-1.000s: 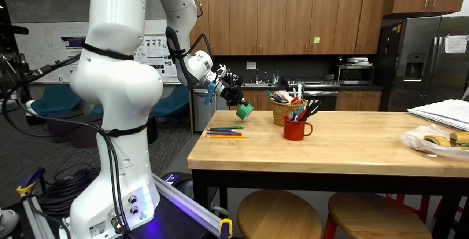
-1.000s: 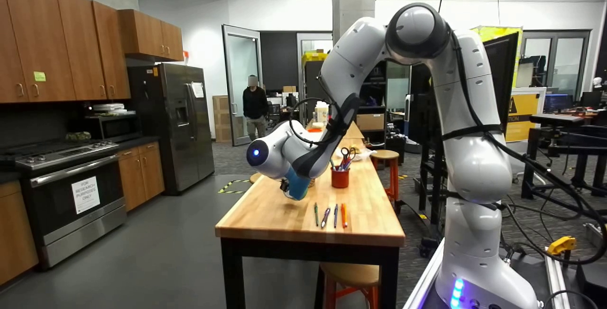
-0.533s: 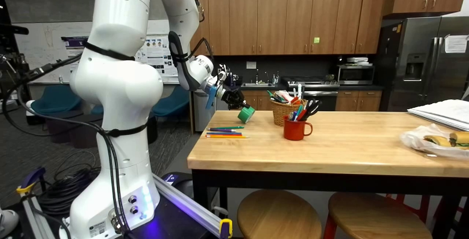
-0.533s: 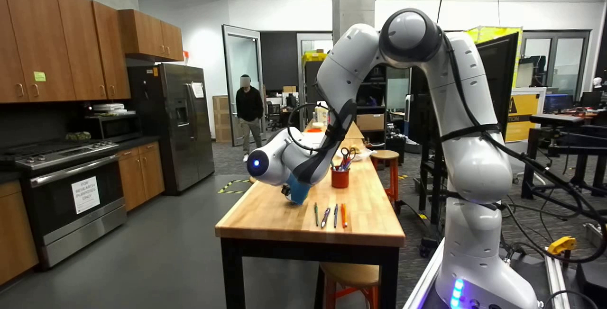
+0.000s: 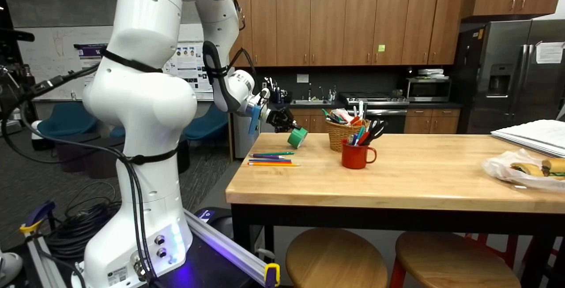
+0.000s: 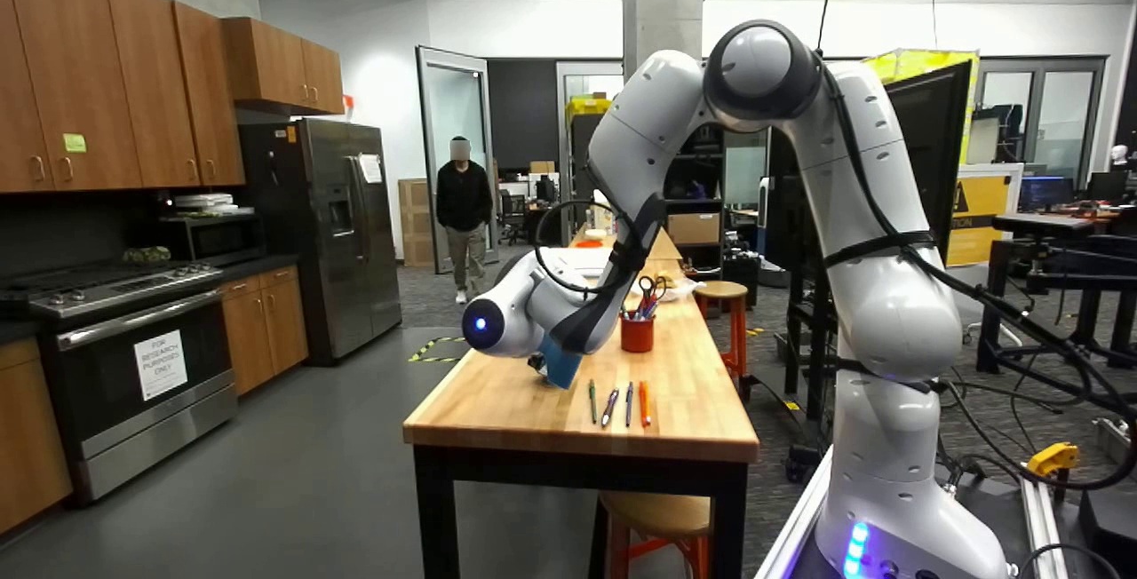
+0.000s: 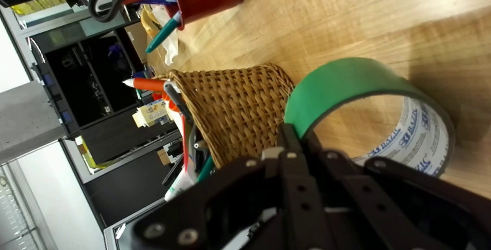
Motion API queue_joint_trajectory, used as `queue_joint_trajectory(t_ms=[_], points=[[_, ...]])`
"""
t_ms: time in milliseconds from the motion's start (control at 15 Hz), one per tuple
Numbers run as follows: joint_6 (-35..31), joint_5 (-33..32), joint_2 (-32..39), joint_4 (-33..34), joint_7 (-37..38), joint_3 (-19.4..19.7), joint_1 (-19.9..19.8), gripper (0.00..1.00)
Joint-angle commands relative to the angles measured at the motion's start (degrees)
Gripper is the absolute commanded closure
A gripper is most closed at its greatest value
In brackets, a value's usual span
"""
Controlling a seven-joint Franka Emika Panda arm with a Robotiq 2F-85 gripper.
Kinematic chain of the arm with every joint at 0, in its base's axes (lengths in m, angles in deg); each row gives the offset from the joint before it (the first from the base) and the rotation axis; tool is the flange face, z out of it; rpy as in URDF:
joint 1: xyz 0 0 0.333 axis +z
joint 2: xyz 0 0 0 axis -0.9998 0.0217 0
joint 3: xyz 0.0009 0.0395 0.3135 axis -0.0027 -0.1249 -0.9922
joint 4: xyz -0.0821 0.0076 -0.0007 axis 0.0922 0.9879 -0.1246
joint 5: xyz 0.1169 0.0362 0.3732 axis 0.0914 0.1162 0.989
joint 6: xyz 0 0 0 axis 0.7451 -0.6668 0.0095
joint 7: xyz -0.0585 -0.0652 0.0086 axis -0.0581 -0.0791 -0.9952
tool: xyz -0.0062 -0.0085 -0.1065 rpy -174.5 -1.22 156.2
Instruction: Place the green masking tape upright.
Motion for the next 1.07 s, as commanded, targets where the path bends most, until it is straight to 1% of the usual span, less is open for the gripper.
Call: queue_joint_trajectory(t_ms=[0, 67, 200, 667, 733, 1000], points=[[1.27, -1.38, 1.40, -0.49, 1.40, -0.19, 0.42, 0.85], [1.31, -0.91, 1.35, -0.58, 1.30, -0.31, 0.45, 0.69], [0.91, 0.07, 1.30, -1.06, 0.86, -0.58, 0.40, 0.59], [-0.58, 0.93, 1.06, -2.56, 0.83, -1.90, 0.63, 0.10], [-0.73, 0.97, 1.02, -2.76, 0.85, -2.15, 0.71, 0.02], [-1.92, 1.30, 0.57, -2.88, 1.18, -2.99, 0.67, 0.00]])
